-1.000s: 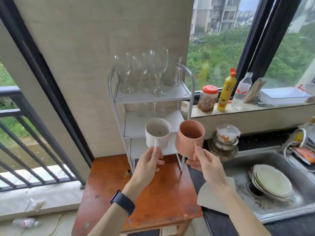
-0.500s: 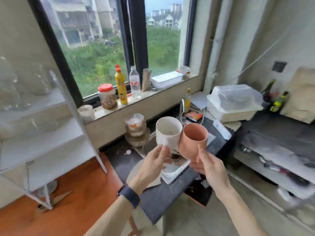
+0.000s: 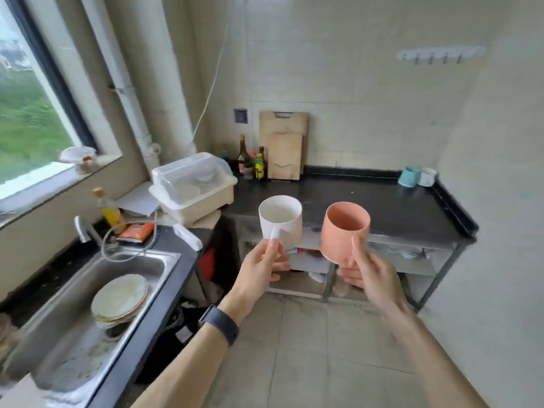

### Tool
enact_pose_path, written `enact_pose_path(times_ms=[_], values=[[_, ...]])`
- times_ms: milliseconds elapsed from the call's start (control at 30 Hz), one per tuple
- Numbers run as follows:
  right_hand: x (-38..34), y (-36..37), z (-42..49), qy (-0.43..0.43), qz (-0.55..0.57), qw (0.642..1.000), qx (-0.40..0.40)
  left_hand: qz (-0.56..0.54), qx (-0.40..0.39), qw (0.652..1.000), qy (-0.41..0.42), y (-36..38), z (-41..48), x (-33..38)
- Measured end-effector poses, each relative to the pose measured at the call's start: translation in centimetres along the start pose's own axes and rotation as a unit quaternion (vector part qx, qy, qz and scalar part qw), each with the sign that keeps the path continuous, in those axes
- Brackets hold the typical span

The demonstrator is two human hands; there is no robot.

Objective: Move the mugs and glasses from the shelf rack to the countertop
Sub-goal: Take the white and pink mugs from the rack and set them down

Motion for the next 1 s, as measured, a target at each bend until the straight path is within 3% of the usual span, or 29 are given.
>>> enact_pose_path(times_ms=[400, 767, 1000], values=[[1.6, -24.4, 7.9, 0.022, 0.01, 0.98, 0.199, 0.017, -0.16, 0.987, 0.017, 18.8, 21.5, 3.0], [1.7, -37.0, 23.1, 0.033, -0.004, 0.97, 0.241, 0.01, -0.199, 0.98, -0.007, 29.8, 41.6, 3.8], [6.3, -42.7, 31.3, 0.098, 0.006, 0.968, 0.233, 0.035, -0.219, 0.974, -0.052, 34.6, 50.9, 0.7]])
Point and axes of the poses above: each hand's wrist, its own z-axis towards the middle knuckle, its own y-axis out of the palm, x = y × z, the point moved 4 cm from there along z, towards the middle knuckle, and after that the axes turned 11 degrees about -x, right-handed, at the moved point
